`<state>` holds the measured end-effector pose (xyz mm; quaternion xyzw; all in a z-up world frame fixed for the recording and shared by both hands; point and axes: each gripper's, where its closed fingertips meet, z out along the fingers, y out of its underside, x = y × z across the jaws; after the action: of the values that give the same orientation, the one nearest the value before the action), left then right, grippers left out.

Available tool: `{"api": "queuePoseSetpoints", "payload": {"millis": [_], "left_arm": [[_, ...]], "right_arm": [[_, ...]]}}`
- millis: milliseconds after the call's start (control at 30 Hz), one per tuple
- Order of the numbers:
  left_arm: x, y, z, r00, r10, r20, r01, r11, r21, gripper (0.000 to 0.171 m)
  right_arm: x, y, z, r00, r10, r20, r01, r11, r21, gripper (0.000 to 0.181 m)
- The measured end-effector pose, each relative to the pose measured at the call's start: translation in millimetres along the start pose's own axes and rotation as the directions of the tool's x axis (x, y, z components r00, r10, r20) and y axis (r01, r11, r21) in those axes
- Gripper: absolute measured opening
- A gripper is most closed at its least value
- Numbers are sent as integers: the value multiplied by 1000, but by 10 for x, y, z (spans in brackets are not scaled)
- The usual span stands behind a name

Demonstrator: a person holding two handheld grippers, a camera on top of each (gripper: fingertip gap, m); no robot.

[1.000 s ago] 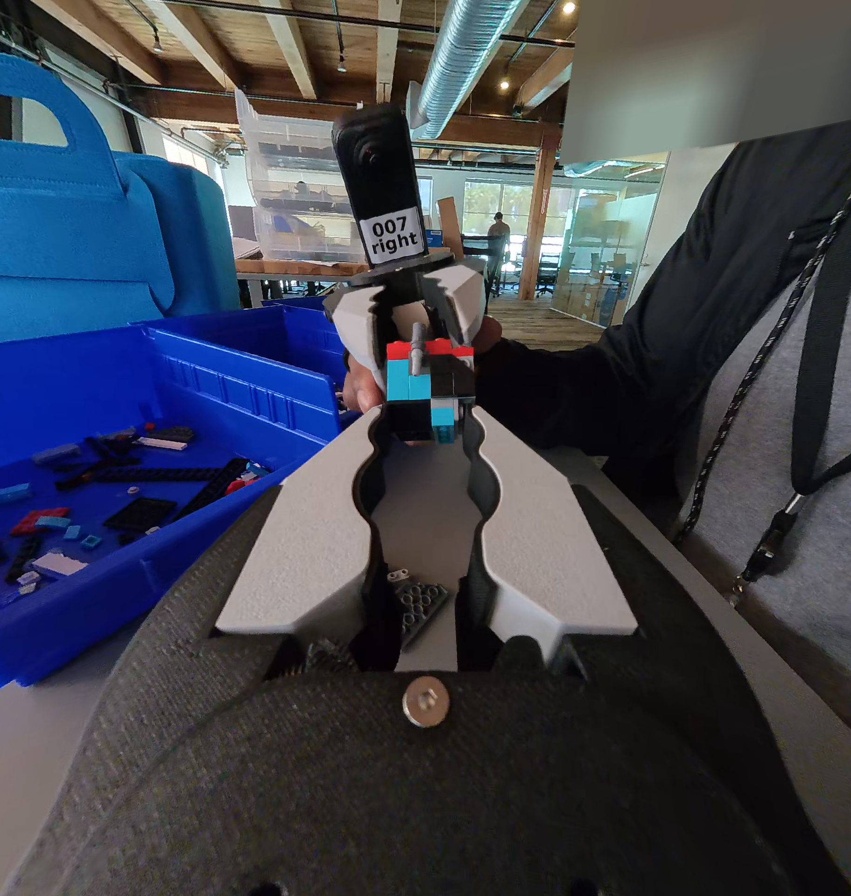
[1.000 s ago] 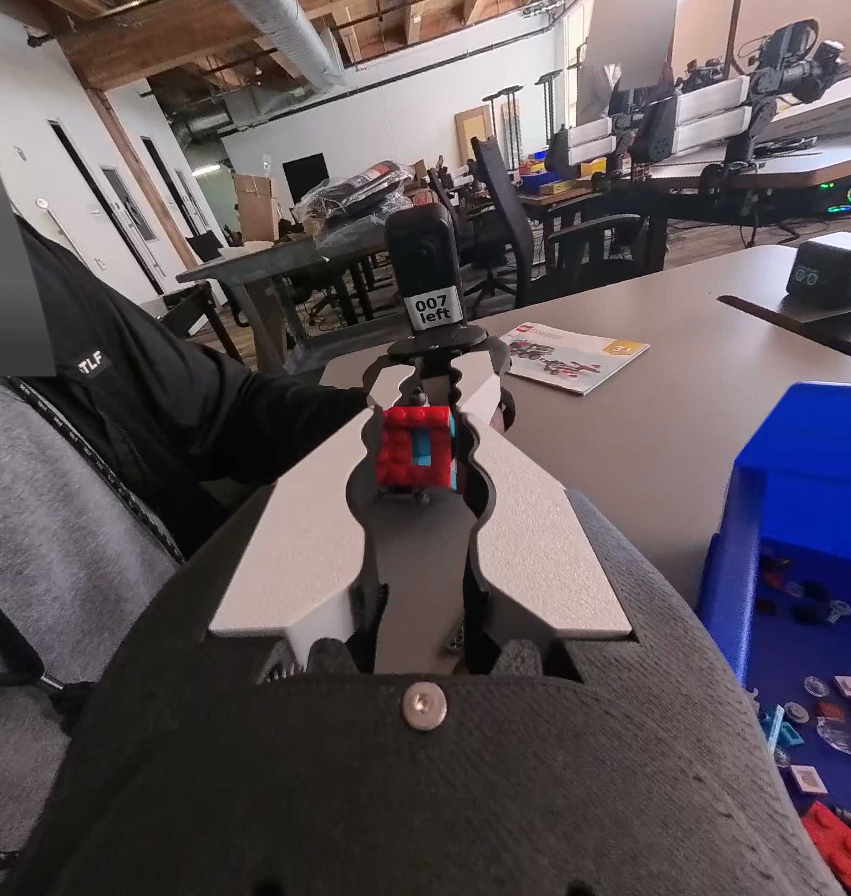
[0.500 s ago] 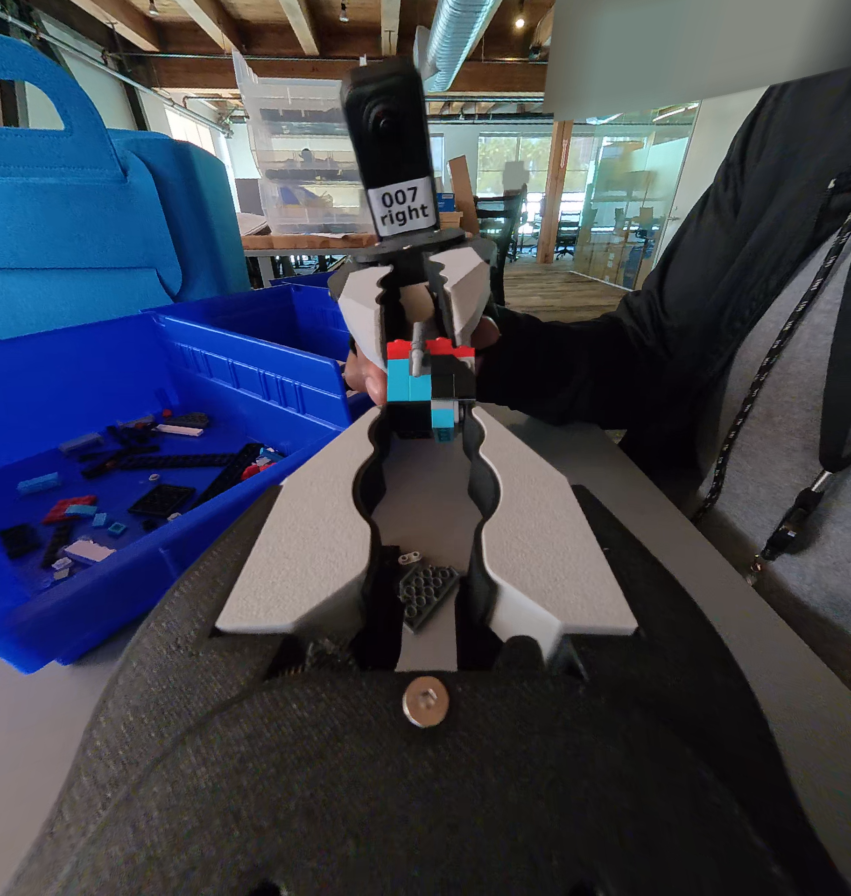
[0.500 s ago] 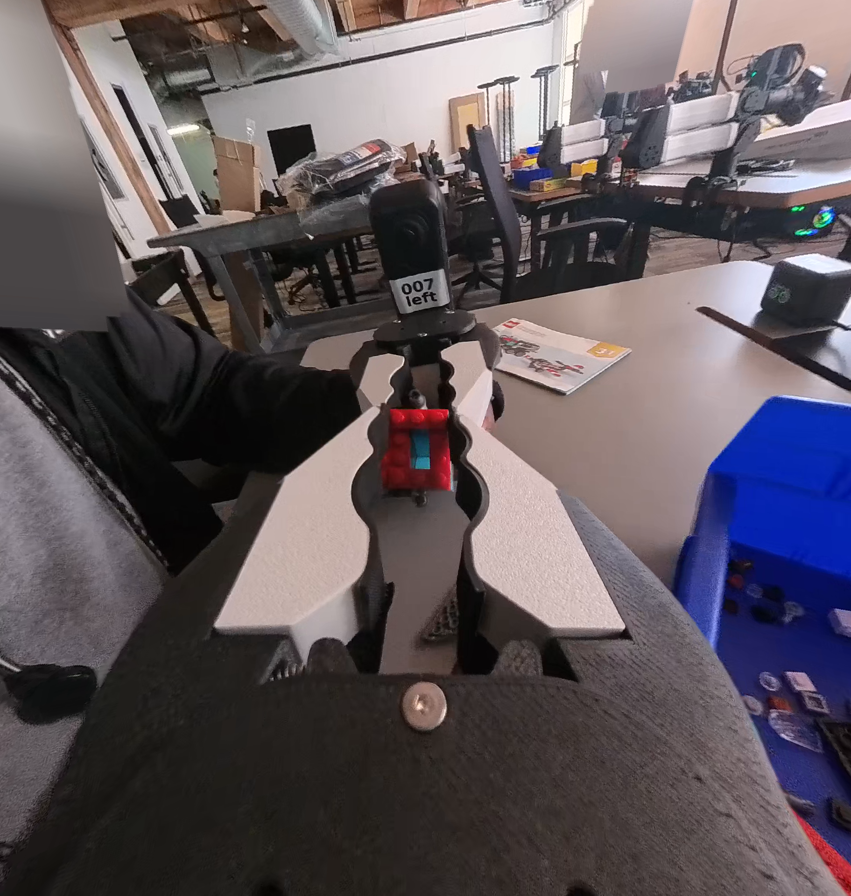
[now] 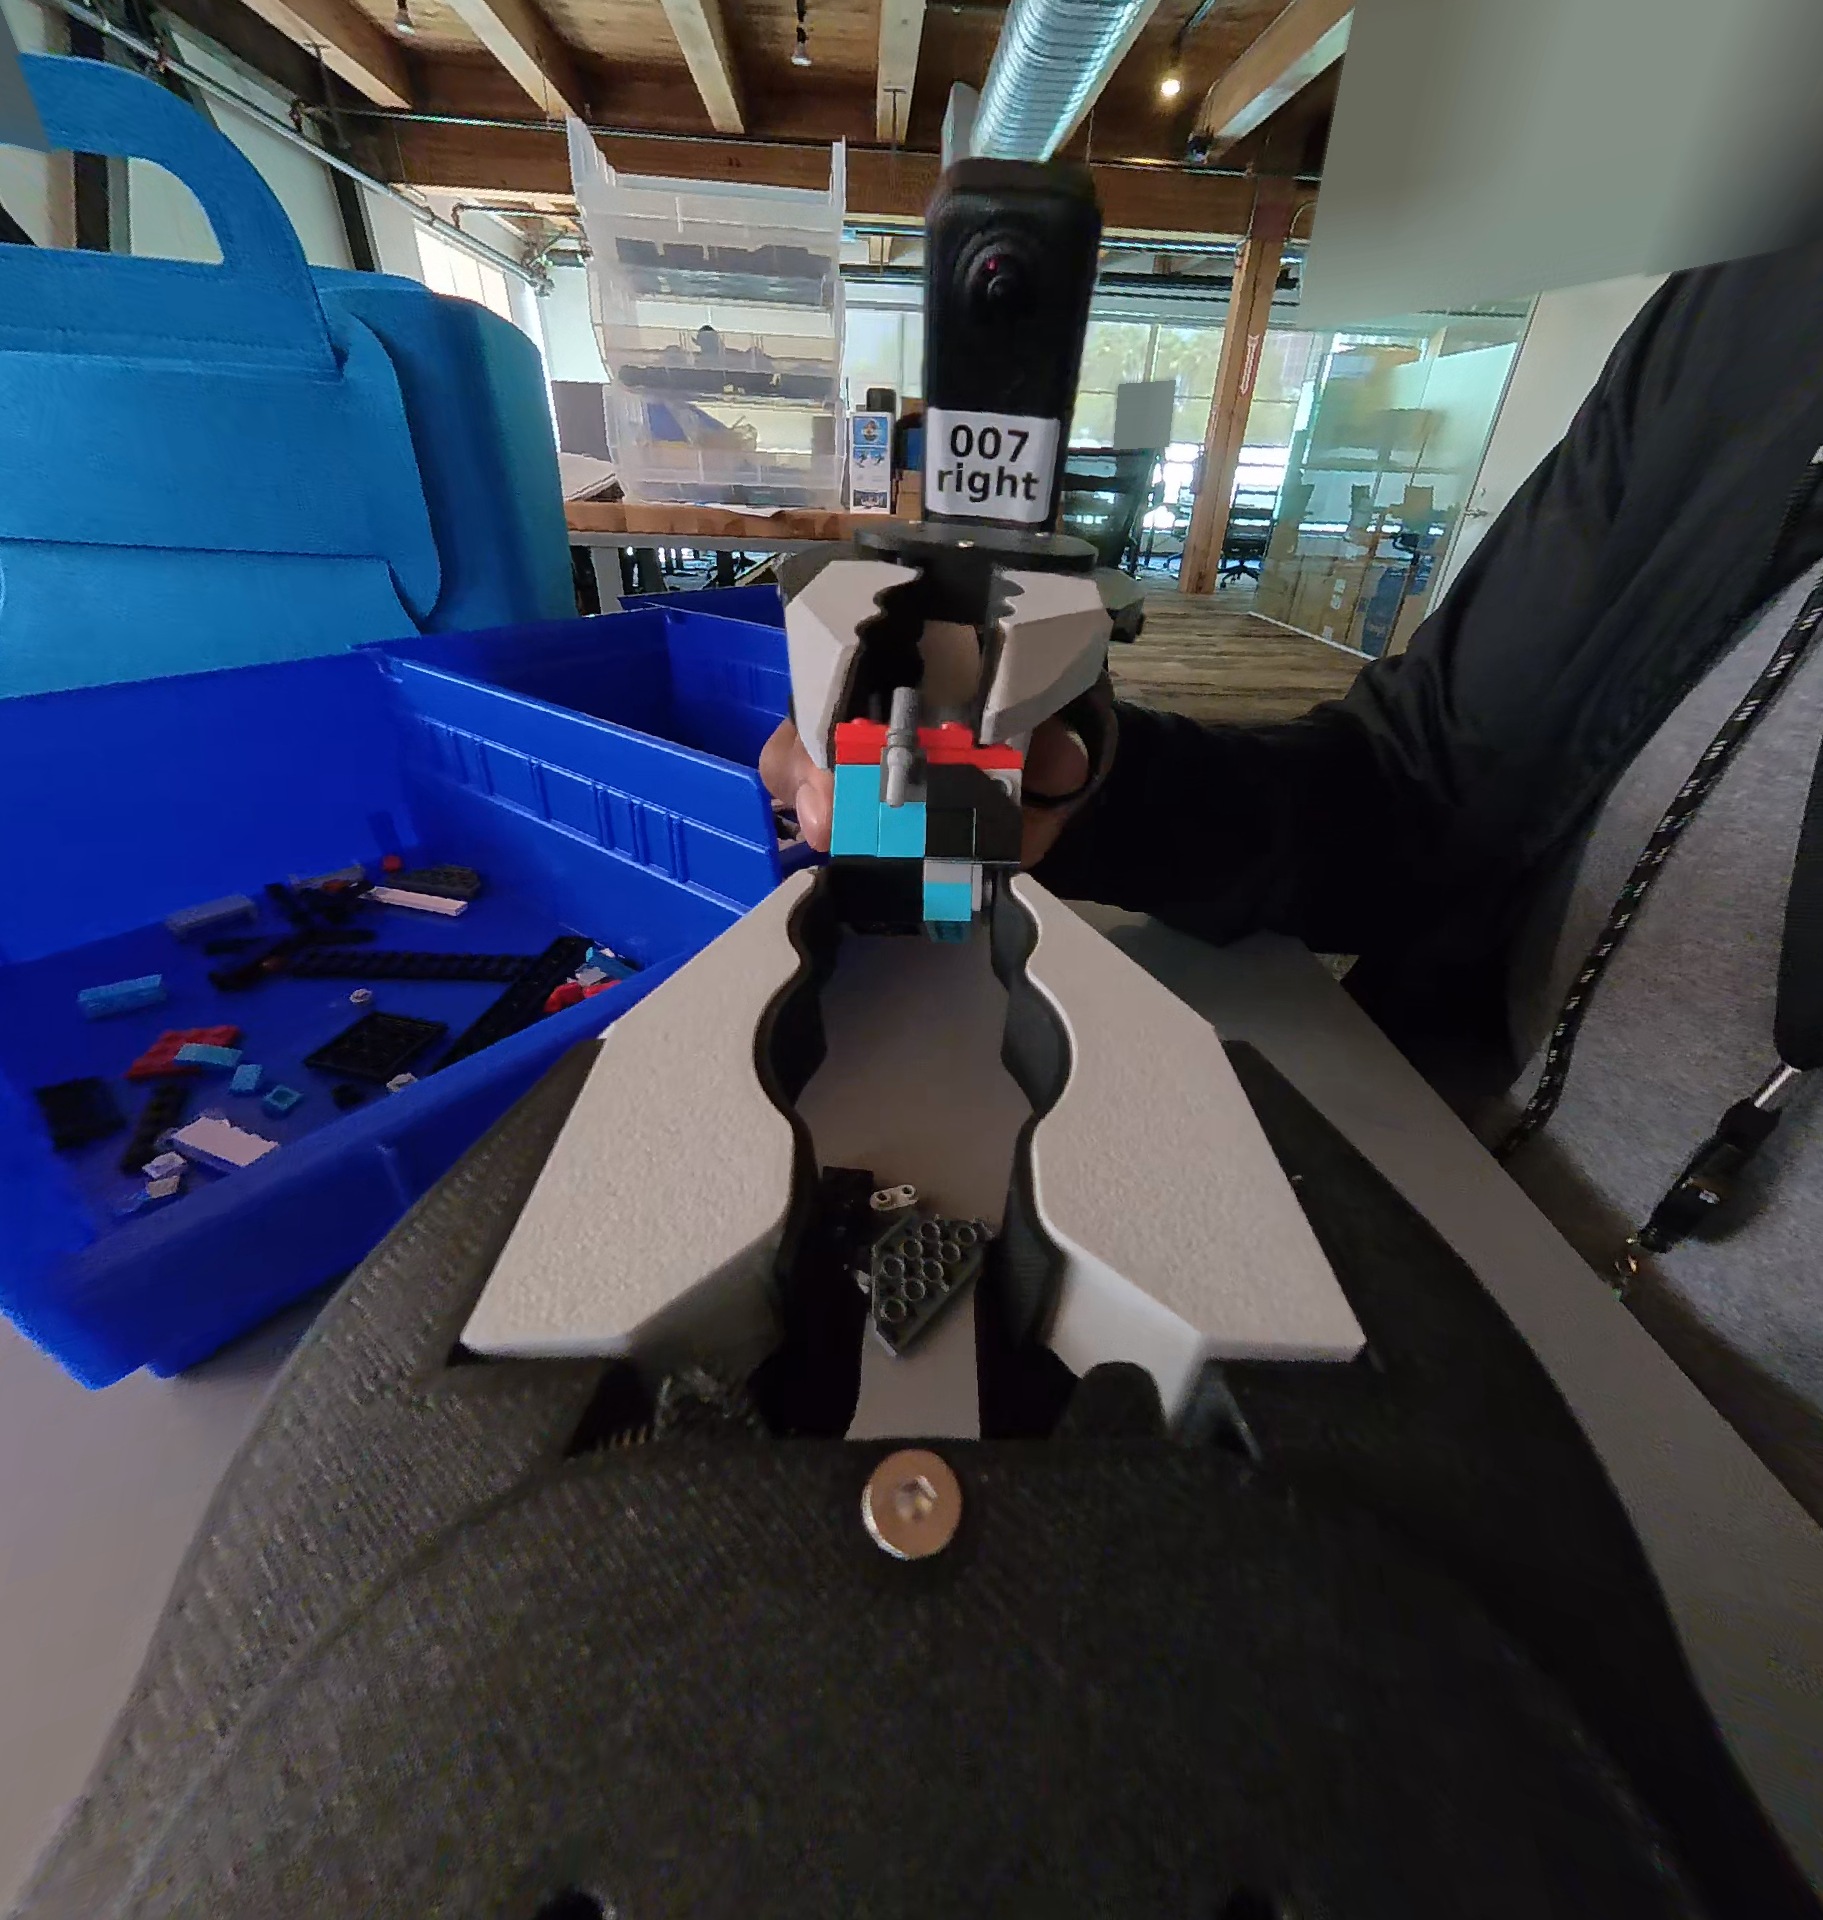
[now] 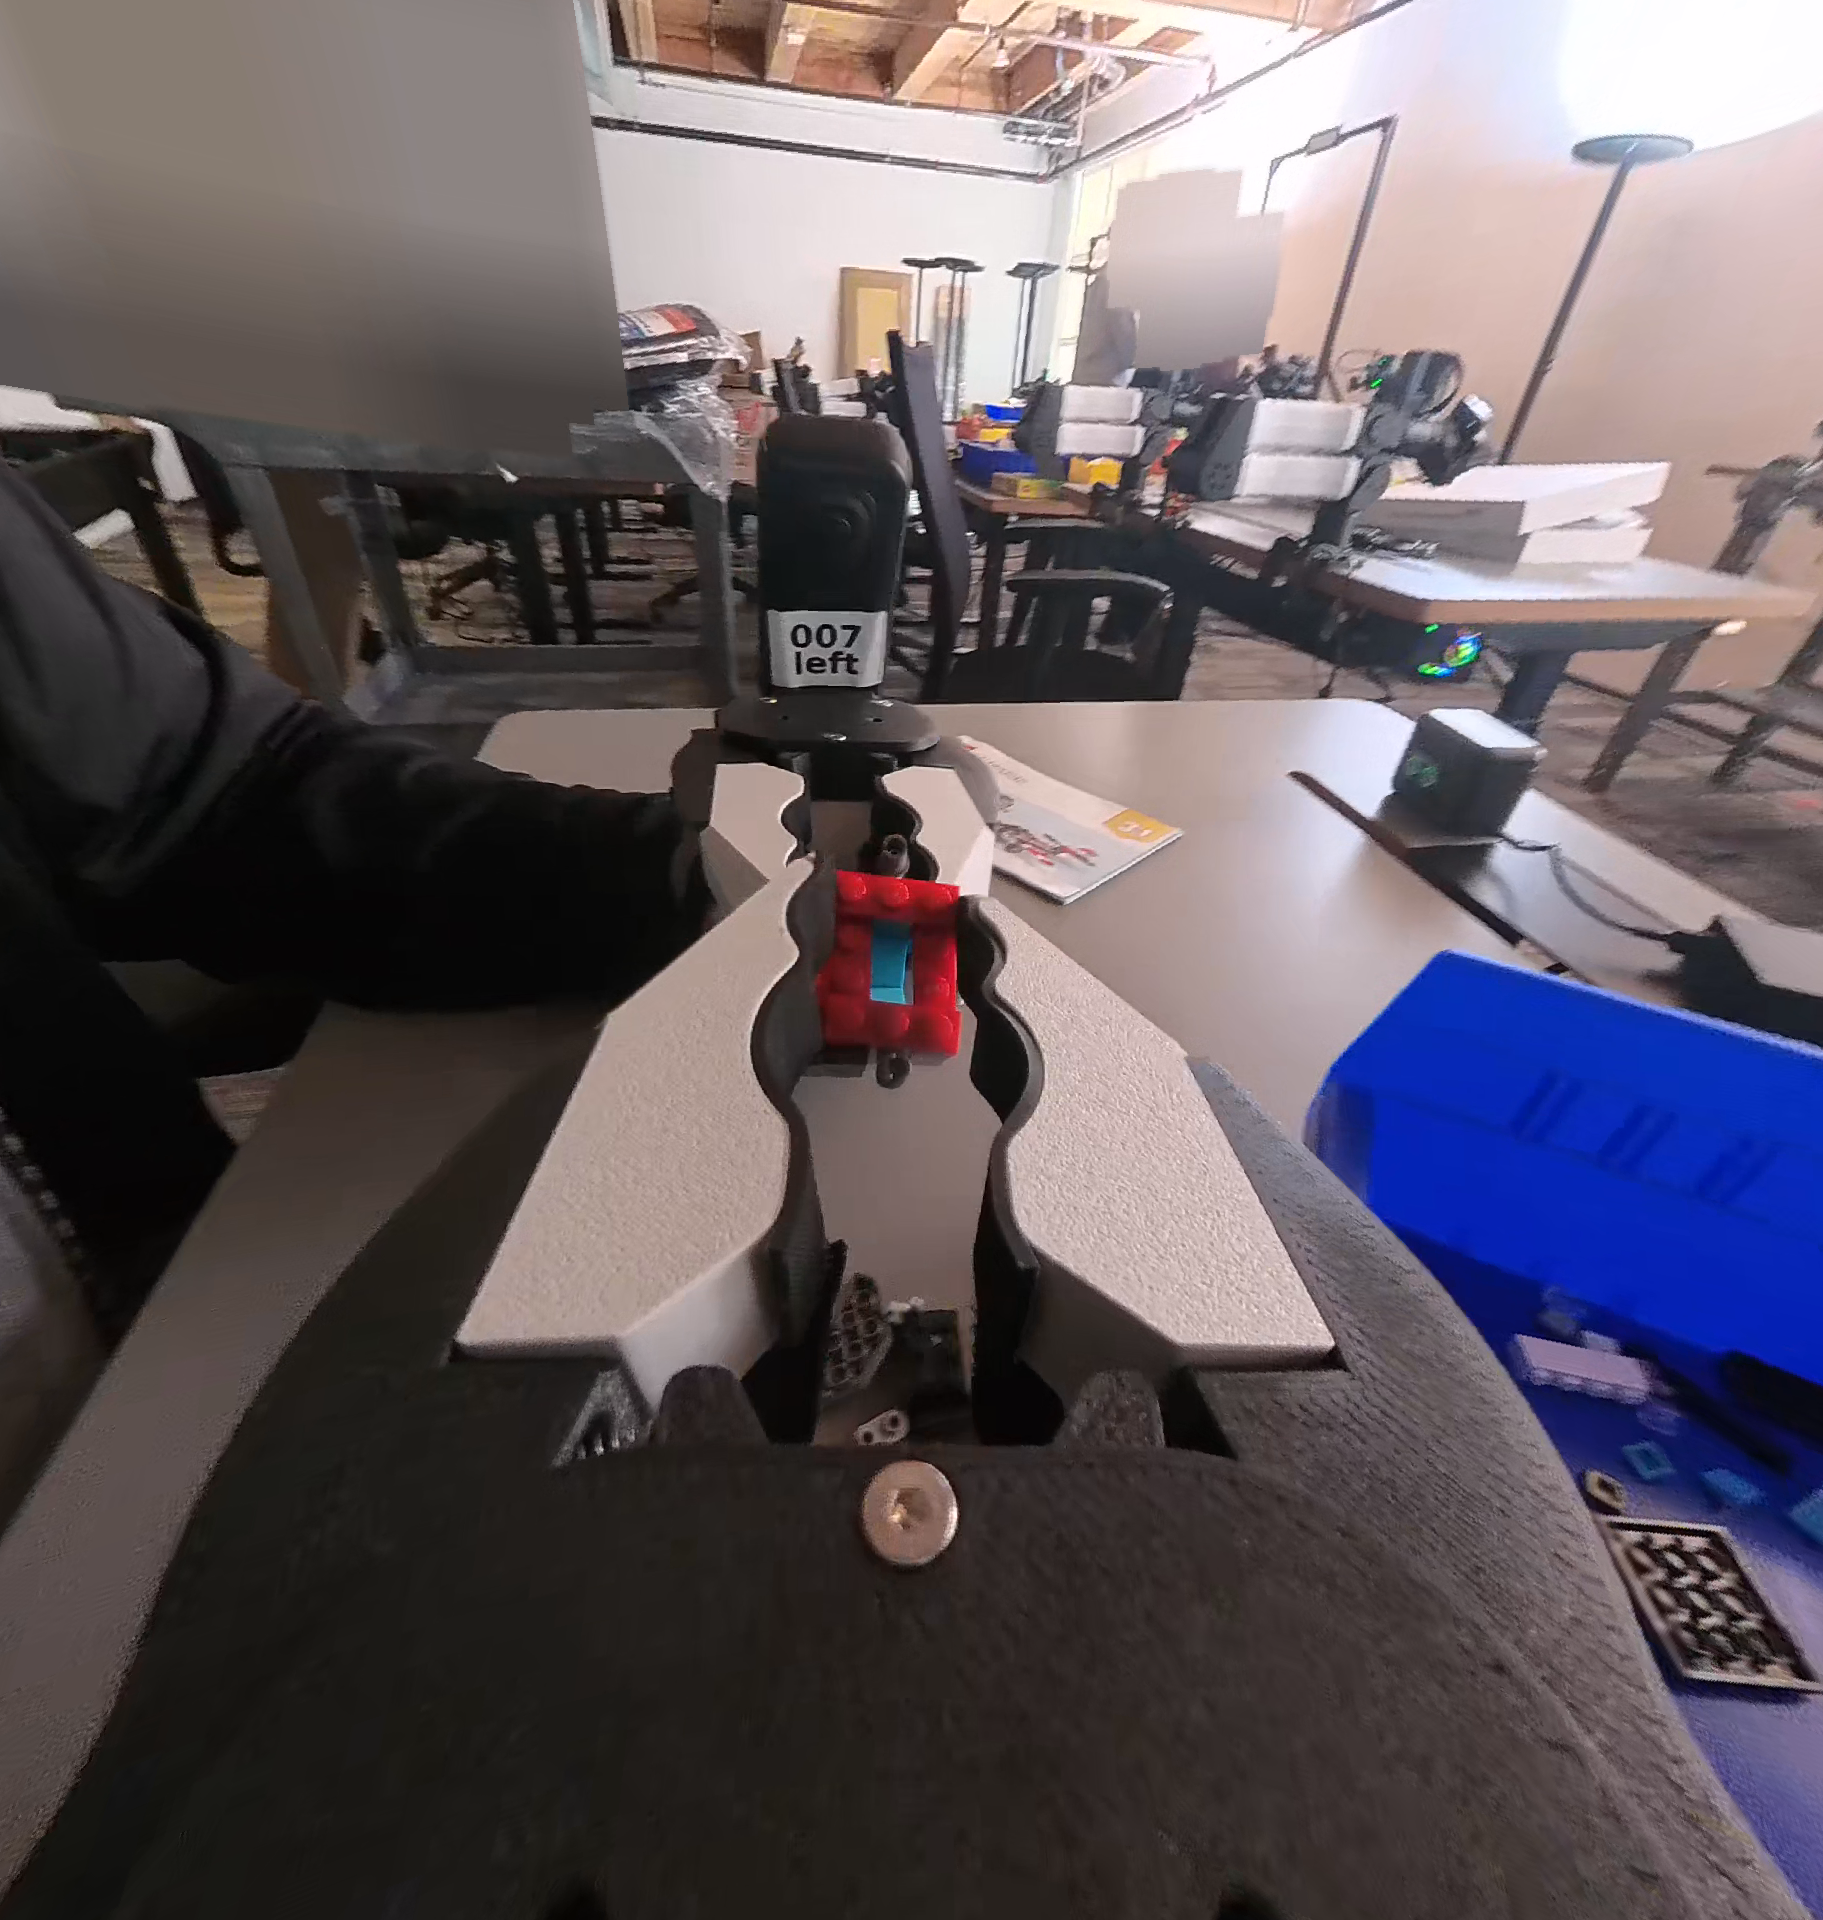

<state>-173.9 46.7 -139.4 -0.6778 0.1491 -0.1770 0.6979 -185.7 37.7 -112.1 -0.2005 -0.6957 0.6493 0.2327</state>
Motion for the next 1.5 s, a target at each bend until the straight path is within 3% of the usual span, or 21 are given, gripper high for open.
{"api": "queuePoseSetpoints", "payload": {"millis": [1167,1500], "left_arm": [[-64,-76,-32,999,-38,21,36,998,56,29],[-59,-42,-23,1000,-5,31,5,1000,25,29]], "right_arm": [[45,-98,12,960,-215,-181,225,974,33,23],[35,-85,-15,998,54,-25,-52,996,77,25]]}}
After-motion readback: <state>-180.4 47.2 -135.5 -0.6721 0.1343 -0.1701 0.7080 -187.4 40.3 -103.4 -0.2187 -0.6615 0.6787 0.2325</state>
